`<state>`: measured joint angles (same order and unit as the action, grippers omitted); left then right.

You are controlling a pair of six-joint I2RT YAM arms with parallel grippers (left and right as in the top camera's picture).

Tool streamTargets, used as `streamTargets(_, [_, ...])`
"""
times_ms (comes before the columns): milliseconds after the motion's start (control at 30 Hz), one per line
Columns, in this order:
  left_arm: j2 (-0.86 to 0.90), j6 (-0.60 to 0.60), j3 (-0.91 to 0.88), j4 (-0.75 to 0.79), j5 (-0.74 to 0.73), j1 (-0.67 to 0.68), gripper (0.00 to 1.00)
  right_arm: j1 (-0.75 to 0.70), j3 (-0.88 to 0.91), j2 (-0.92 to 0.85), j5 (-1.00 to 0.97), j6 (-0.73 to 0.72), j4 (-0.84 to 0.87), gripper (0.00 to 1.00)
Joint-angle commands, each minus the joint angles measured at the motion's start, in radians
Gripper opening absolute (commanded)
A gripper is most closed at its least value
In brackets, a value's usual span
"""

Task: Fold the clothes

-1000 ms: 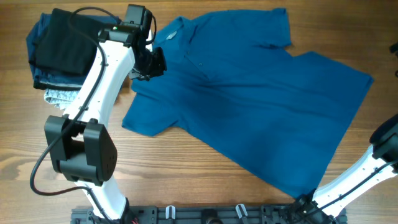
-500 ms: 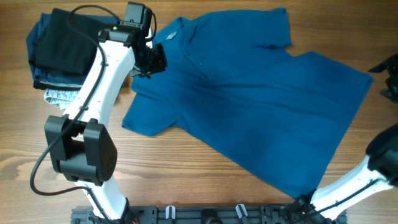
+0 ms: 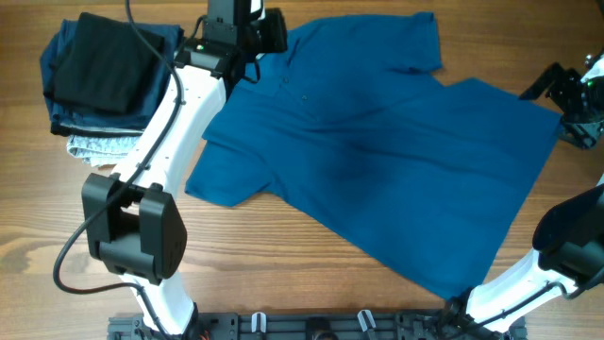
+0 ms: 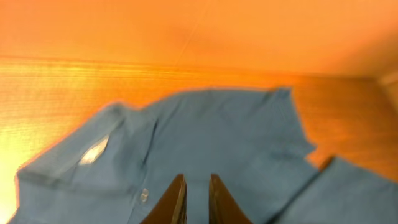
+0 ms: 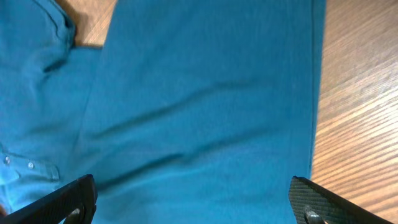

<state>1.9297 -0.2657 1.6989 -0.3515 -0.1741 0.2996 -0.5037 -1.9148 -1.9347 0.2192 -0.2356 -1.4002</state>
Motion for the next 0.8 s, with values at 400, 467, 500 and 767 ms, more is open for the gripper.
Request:
streamTargets(400, [0.015,-0.012,0.003,-0.315,0.040,-0.023,0.20,0.002,-0.007,-0.006,-0.020,0.007,0.378,1.00])
streamTargets(467, [0.015,-0.011,0.003,-0.392,0.041,-0.023,0.20,0.002,-0.007,-0.006,-0.020,0.007,0.395,1.00])
streamTargets(500, [0.015,-0.011,0.003,-0.432,0.042,-0.023,0.20,0.002,-0.007,-0.006,-0.020,0.008,0.395,1.00])
streamTargets(767, [0.015,-0.011,0.003,-0.555,0.097,-0.023,0.32,0.002,-0.007,-0.006,0.010,0.008,0.230,1.00])
